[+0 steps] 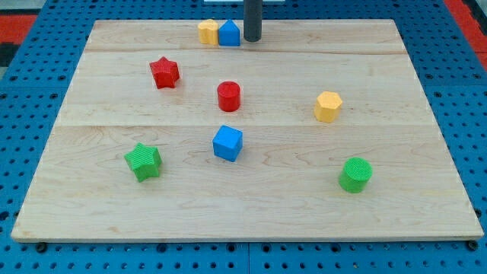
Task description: Move blue cube at the bottom left of red circle
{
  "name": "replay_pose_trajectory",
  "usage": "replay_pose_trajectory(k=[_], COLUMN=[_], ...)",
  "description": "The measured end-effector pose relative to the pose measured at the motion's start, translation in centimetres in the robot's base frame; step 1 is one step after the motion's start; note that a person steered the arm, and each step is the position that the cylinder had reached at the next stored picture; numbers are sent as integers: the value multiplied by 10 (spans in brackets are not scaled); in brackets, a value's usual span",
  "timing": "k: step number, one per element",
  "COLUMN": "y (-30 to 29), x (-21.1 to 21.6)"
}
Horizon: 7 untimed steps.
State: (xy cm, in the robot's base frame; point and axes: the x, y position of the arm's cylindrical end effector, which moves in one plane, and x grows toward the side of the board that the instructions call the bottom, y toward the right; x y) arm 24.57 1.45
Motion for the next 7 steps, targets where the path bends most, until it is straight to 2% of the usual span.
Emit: replay_pose_trajectory(k=[3, 5, 7], y=[-19, 1, 10], x=[80, 197, 271])
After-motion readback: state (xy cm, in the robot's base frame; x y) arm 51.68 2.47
